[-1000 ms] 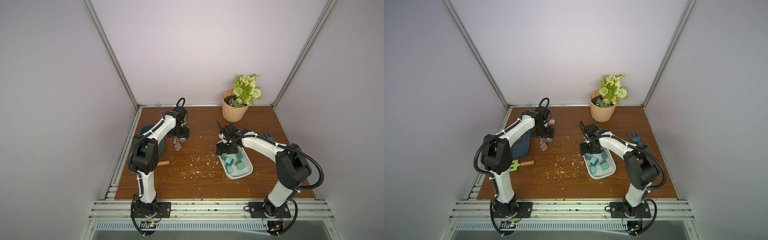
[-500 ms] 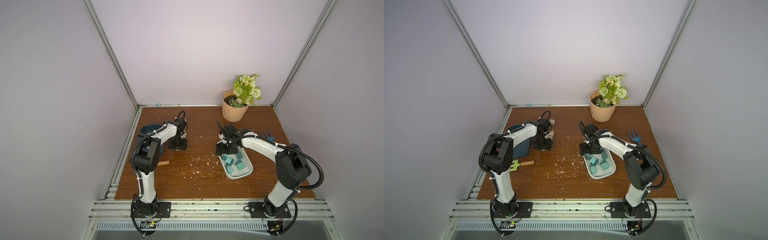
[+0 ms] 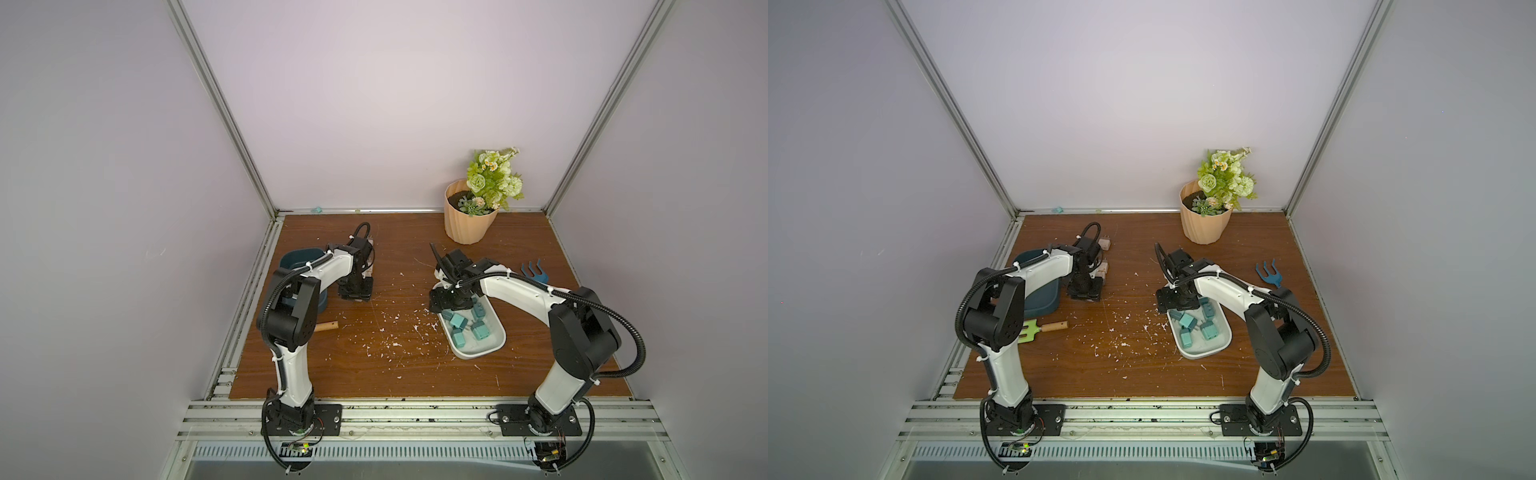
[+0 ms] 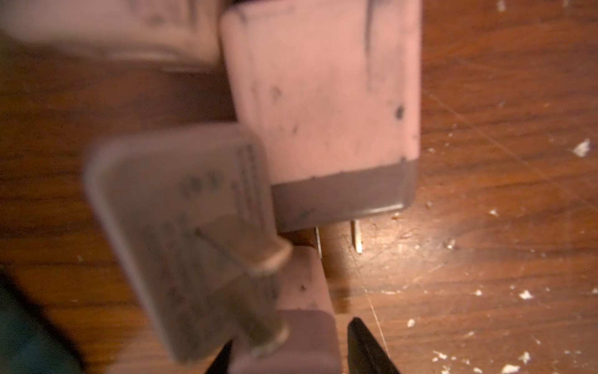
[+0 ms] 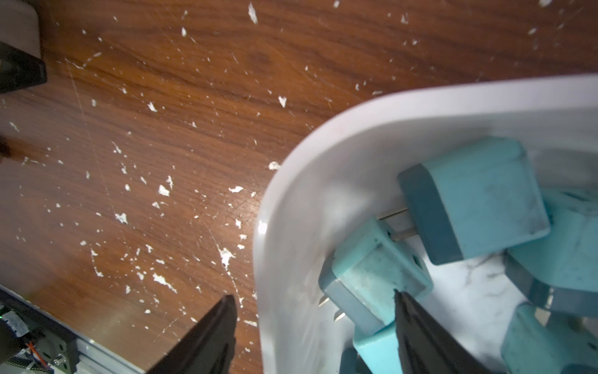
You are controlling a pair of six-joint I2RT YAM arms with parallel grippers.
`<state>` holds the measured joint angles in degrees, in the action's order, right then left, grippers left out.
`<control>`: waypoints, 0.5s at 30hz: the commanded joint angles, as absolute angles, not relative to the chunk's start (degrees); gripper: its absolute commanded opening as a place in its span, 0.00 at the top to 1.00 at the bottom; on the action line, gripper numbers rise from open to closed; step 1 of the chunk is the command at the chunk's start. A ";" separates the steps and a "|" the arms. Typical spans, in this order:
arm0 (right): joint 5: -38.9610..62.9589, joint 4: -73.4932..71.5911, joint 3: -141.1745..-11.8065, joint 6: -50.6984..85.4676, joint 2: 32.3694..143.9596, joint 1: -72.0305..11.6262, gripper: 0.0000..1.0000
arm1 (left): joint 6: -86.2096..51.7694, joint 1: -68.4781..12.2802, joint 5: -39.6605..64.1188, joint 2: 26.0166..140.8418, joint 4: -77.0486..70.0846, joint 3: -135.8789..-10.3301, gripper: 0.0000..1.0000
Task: Place the plugs by color into the storage box
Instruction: Pick up the plug from the center of the board.
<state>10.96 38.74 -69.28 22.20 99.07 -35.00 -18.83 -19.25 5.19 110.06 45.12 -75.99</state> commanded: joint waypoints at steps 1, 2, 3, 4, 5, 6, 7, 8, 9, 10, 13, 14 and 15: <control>11.30 38.09 -70.05 23.09 99.14 -35.40 0.20 | -19.51 -20.13 3.88 108.06 45.76 -75.34 0.48; 11.35 38.14 -69.96 23.05 99.14 -35.35 0.20 | -19.47 -20.08 3.50 108.08 45.66 -75.48 0.45; 11.28 38.07 -69.96 23.03 99.18 -35.42 0.20 | -19.51 -20.13 3.26 108.27 45.78 -75.68 0.43; 11.33 38.00 -69.92 23.03 99.18 -35.50 0.21 | -19.51 -20.13 3.29 108.41 45.79 -76.05 0.43; 11.34 38.06 -69.87 23.03 99.28 -35.46 0.21 | -19.54 -20.13 3.33 108.50 45.79 -76.34 0.43; 11.21 38.04 -69.87 23.04 99.29 -35.43 0.20 | -19.61 -20.13 3.48 108.54 45.79 -76.66 0.44; 11.25 38.04 -69.92 23.05 99.15 -35.46 0.20 | -19.81 -20.13 3.45 108.63 45.79 -76.92 0.46; 11.21 38.06 -69.86 23.03 99.14 -35.55 0.20 | -19.81 -20.13 3.56 108.65 45.78 -77.08 0.47; 11.16 38.05 -69.83 23.11 99.14 -35.58 0.20 | -19.93 -20.22 3.69 108.80 45.78 -77.30 0.49; 11.16 37.94 -69.70 23.14 99.12 -35.58 0.20 | -19.97 -20.17 3.82 108.81 45.80 -77.43 0.51; 11.16 37.85 -69.62 23.20 99.14 -35.57 0.20 | -20.19 -20.26 4.05 108.97 45.84 -77.53 0.63; 11.16 37.88 -69.57 23.28 99.15 -35.64 0.20 | -20.28 -20.26 4.07 108.78 45.96 -77.52 0.65; 11.09 37.85 -69.53 23.27 99.15 -35.65 0.20 | -20.45 -20.31 4.14 108.66 45.98 -77.52 0.65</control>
<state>10.92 38.33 -69.28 22.57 99.11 -35.24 -19.64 -19.53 4.49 109.89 45.04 -75.94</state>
